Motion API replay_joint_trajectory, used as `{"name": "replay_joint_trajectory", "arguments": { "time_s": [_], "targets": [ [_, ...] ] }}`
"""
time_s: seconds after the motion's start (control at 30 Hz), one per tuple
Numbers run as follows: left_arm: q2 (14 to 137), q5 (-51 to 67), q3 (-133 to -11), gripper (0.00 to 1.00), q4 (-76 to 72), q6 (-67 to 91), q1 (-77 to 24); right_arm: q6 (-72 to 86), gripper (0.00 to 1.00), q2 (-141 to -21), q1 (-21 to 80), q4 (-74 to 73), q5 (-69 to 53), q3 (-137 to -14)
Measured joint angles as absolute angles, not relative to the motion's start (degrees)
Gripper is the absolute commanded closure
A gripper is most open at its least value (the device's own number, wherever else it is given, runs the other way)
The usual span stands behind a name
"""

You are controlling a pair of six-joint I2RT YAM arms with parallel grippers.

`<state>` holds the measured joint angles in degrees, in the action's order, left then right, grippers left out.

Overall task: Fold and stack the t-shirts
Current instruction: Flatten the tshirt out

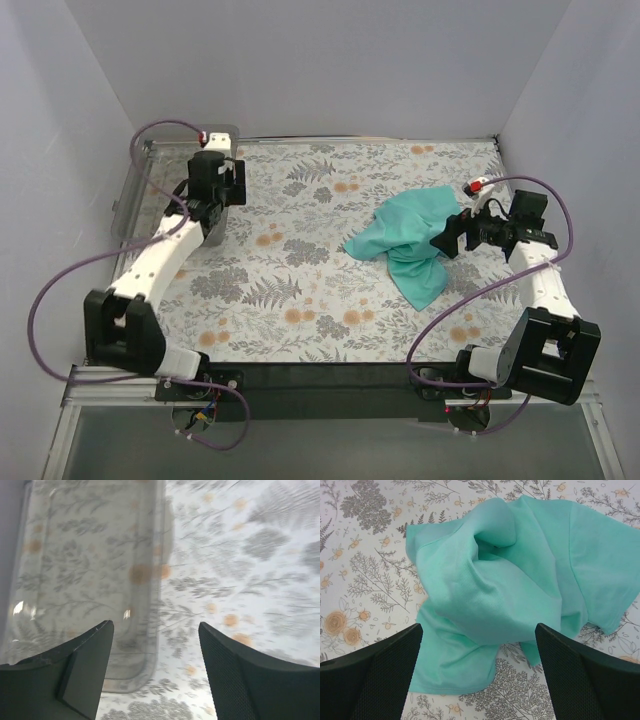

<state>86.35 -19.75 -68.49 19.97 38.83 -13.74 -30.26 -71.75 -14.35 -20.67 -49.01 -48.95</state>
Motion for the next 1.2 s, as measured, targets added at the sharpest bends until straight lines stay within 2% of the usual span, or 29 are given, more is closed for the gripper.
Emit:
{"name": "replay_joint_trajectory", "arguments": {
  "time_s": [0.2,0.27,0.3,0.33,0.37,0.4,0.5,0.6,0.8,0.93,1.03,1.2],
  "targets": [
    [63.5,-2.1,-54.4,0.26,13.8,44.6,-13.8,-32.0,0.21,-73.9,-7.2,-22.9,-40.1,-53.8],
    [59.5,3.7,-49.6,0.26,11.5,46.2,-13.8,-32.0,0.31,-75.8,-4.1,-23.2,-36.9,-55.2],
    [58.6,6.1,-47.7,0.26,11.3,46.8,-13.9,-32.0,0.4,-77.0,-2.7,-23.2,-35.0,-55.9],
    [58.0,8.4,-46.0,0.26,11.0,47.4,-13.9,-32.0,0.69,-78.5,-1.3,-23.5,-33.2,-56.8],
    [57.5,11.0,-43.8,0.26,10.3,47.9,-14.0,-32.1,0.9,-79.6,0.0,-23.9,-31.8,-57.5],
    [57.1,12.6,-42.5,0.25,10.2,48.4,-14.0,-32.0,0.98,-80.7,1.0,-24.5,-30.7,-58.3],
    [55.9,18.2,-38.4,0.25,10.0,49.4,-14.0,-35.8,0.99,-82.8,3.0,-30.5,-31.7,-61.9],
    [54.0,22.7,-36.5,0.24,9.3,50.0,-14.0,-49.0,0.99,-80.0,3.8,-41.7,-36.4,-62.9],
    [53.1,32.3,-36.0,0.24,5.3,51.3,-14.0,-66.4,0.99,-66.4,3.9,-54.1,-32.8,-48.9],
    [56.2,37.0,-36.0,0.23,3.5,52.9,-14.3,-70.3,0.99,-64.2,3.8,-57.2,-27.7,-42.0],
    [59.5,38.2,-36.3,0.23,2.4,54.7,-16.3,-71.0,0.99,-61.8,3.8,-57.4,-26.7,-41.2],
    [68.9,34.9,-41.5,0.24,1.5,58.0,-26.7,-71.2,0.99,-59.2,3.8,-56.9,-26.8,-40.8]
  ]
}}
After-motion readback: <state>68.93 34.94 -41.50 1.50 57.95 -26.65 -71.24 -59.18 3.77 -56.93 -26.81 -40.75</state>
